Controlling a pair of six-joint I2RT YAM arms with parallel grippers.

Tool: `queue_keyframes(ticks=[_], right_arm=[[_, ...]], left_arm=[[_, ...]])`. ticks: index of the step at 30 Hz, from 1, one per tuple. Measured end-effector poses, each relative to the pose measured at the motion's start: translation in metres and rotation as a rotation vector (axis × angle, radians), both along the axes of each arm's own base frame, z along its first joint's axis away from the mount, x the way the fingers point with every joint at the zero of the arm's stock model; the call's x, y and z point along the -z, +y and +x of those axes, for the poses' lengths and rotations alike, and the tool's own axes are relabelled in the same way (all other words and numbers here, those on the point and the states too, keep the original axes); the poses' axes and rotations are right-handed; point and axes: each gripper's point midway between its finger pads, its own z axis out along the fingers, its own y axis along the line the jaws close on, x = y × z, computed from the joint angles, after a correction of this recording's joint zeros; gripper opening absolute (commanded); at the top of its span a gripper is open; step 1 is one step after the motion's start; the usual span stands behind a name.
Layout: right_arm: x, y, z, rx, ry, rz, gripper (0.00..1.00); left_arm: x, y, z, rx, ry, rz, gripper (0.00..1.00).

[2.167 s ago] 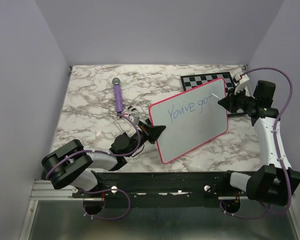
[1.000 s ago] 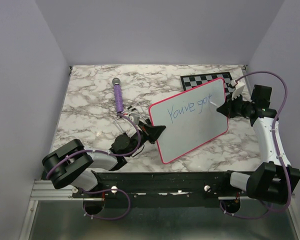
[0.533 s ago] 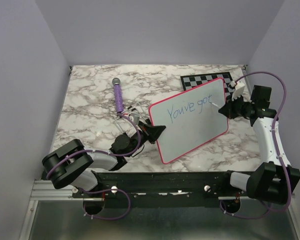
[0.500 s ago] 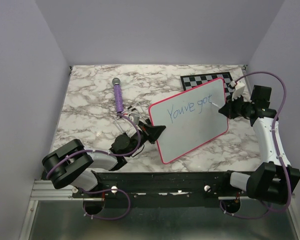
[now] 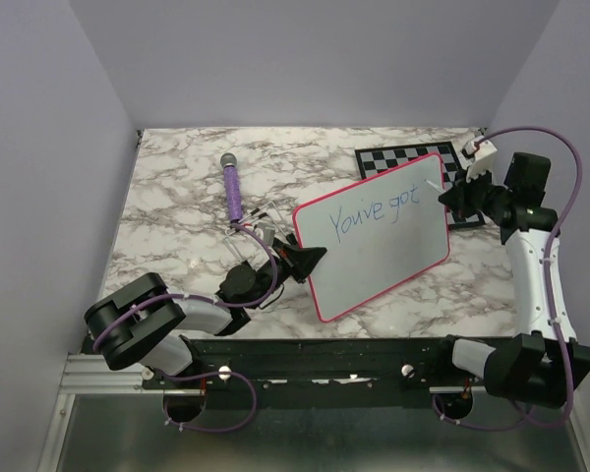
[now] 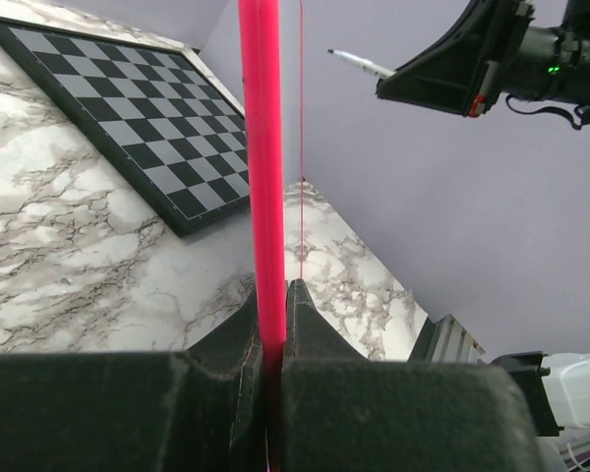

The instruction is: Write a sentence on the whiteboard

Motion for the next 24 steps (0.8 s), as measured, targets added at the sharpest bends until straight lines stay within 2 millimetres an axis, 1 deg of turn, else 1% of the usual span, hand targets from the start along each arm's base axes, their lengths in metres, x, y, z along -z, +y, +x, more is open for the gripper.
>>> queue_keyframes(ticks=[2,5,8,9,10,12,17,20,24], right_arm=[[-0.013,0.001,-0.002,-0.004,-0.036,-0.005,0.00],[-0.029,0.007,-0.011,-0.026,-0.088,-0.003,0.01],[-0.036,0.016,-0.026,-0.060,-0.128,0.004,0.01],[-0.032,0.019,-0.030,-0.075,-0.122,0.012,0.00],[-0.034,0.022,-0.035,-0.085,-0.134,0.010,0.01],[-0.029,0.026,-0.041,-0.114,-0.132,0.013,0.00],[-0.003,0.034,-0.057,-0.176,-0.080,0.017,0.01],[0.009,0.038,-0.067,-0.208,-0.057,0.013,0.00],[0.013,0.042,-0.076,-0.242,-0.060,0.004,0.01]], left_arm=[[0.000,0.000,0.000,0.000,0.000,0.000,0.00],[0.000,0.000,0.000,0.000,0.001,-0.001,0.00],[0.000,0.000,0.000,0.000,0.003,-0.002,0.00],[0.000,0.000,0.000,0.000,0.003,-0.002,0.00],[0.000,0.000,0.000,0.000,0.003,-0.002,0.00],[0.000,0.000,0.000,0.001,0.004,-0.003,0.00],[0.000,0.000,0.000,-0.001,0.008,-0.005,0.00],[0.000,0.000,0.001,-0.004,0.011,-0.006,0.00],[0.001,0.000,0.001,-0.005,0.015,-0.008,0.00]])
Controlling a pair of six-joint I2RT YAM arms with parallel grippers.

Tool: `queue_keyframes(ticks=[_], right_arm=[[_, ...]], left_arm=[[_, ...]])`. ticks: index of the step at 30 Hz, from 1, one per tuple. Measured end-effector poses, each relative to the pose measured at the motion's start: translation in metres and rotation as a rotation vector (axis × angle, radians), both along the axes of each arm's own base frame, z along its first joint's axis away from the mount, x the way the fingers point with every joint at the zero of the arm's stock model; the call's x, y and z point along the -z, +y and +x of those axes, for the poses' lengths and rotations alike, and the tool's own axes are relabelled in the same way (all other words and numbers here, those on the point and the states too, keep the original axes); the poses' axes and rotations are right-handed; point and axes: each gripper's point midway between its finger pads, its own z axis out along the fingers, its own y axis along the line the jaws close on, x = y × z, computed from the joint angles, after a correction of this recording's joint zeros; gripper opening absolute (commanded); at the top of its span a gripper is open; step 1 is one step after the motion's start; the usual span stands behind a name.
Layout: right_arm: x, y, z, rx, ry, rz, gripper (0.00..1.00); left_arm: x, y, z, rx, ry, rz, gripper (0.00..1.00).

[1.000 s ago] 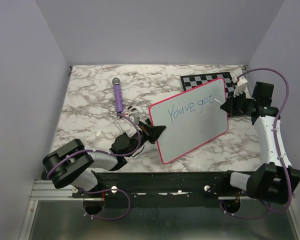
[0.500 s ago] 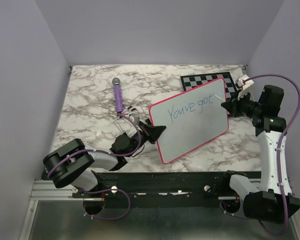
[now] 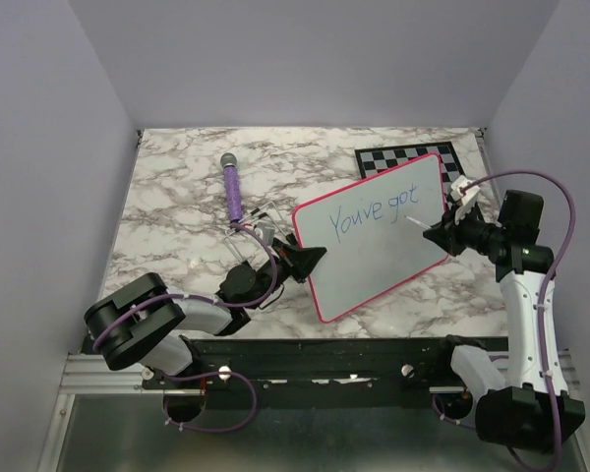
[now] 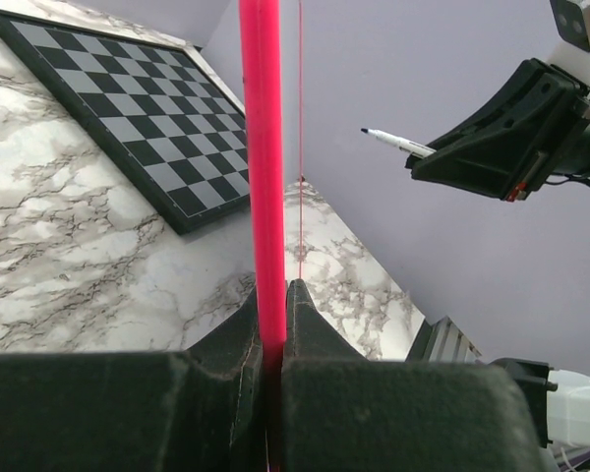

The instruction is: Write a sentence on the whiteboard

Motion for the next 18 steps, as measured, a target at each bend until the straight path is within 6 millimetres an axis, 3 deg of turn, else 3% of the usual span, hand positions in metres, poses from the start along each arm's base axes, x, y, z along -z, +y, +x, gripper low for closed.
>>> queue_keyframes(ticks=[18], right_arm=[[0.017,0.009,-0.024,-0.094,-0.014,-0.037,0.00]], left_arm=[[0.002,0.001,0.002,-0.013,0.039,-0.017,0.00]])
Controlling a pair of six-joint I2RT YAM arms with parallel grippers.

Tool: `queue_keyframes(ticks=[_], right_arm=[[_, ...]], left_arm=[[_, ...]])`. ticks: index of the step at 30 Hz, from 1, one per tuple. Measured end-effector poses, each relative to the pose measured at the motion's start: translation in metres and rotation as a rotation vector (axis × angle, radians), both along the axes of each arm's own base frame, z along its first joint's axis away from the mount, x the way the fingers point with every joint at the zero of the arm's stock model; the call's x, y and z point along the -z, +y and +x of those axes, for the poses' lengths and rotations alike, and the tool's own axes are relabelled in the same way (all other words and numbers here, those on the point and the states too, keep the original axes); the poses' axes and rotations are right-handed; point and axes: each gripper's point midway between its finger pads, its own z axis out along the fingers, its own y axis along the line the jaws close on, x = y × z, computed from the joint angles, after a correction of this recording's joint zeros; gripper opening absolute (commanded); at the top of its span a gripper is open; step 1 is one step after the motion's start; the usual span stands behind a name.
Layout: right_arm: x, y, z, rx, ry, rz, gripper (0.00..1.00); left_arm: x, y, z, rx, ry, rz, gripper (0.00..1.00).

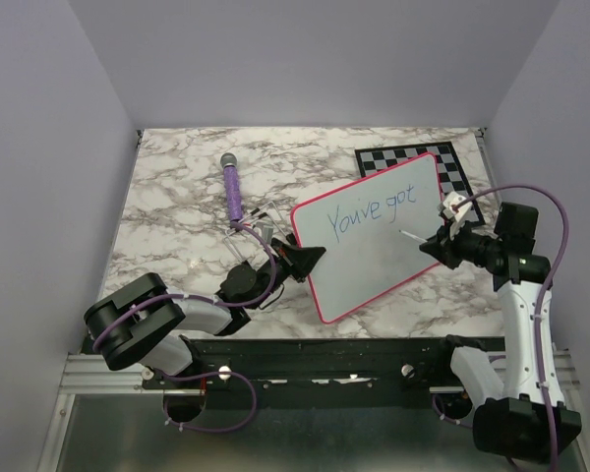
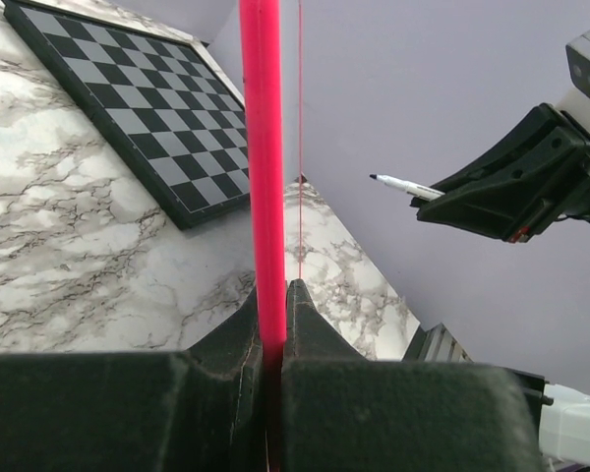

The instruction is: Write a sentence on the whiteboard

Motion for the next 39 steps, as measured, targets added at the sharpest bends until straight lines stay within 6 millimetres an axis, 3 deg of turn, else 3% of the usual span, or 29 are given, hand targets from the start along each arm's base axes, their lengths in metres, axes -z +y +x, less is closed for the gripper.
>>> queue_keyframes(ticks=[14,24,39], right_arm=[[0.037,0.007,-0.009,-0.055,0.087,-0.008,0.01],[0.041,0.034,-0.007,-0.133,0.092,-0.009,0.01],[0.055,0.036,0.000,-0.103,0.128,-0.030,0.01]], left_arm=[[0.001,-0.001,0.001,-0.016,0.044,-0.015,0.00],[0.001,-0.007,0.003,-0.010,0.048,-0.014,0.00],[0.003,-0.009,0.004,-0.008,0.057,-0.015,0.00]])
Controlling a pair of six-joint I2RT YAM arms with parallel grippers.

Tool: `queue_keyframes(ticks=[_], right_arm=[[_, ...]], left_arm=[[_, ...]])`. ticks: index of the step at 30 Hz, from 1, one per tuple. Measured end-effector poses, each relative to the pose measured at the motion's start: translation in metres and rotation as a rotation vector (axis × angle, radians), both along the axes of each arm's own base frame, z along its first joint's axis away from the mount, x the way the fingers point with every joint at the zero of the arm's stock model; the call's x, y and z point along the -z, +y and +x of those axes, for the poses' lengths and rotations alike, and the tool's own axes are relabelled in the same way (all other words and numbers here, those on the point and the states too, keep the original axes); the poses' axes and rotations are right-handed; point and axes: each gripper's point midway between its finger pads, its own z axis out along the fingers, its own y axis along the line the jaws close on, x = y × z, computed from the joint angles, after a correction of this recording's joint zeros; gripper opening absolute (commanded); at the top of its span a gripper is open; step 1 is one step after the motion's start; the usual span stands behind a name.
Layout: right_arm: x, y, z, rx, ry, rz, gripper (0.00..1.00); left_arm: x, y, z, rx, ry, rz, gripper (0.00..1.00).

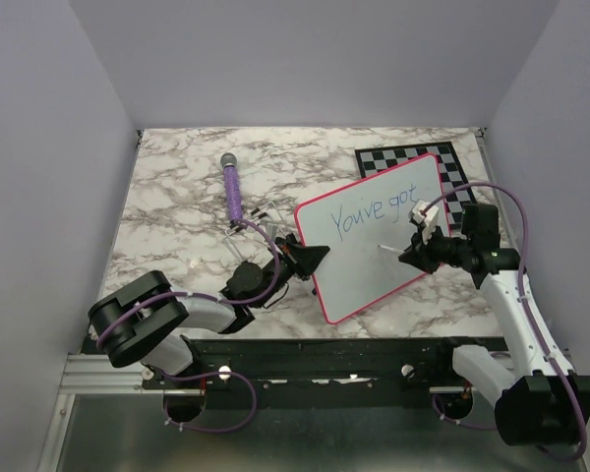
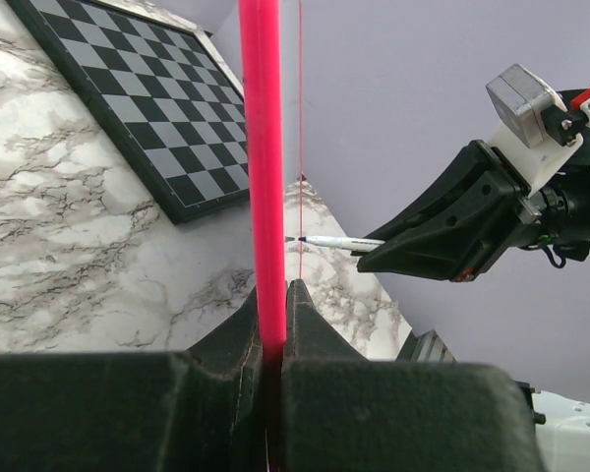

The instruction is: Write a sentence on the whiteboard

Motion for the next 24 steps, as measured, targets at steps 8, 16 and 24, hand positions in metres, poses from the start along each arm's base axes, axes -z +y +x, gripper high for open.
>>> queue_keyframes(ticks=[8,16,24], right_arm=[[0.0028,-0.0019,0.0027,0.016,0.010,-0.006,0.01],[0.0035,-0.0034,0.0034,0.032,0.017,-0.009,0.01],[0.0038,-0.0087,0.0084,0.075,0.016,-0.024,0.00]], left_arm=[[0.0001,0.0000,0.0000,0.000,0.001,-0.001,0.00],[0.0002,0.0001,0.0002,-0.001,0.003,-0.002,0.00],[0.0004,0.0005,0.0008,-0.005,0.008,-0.005,0.00]])
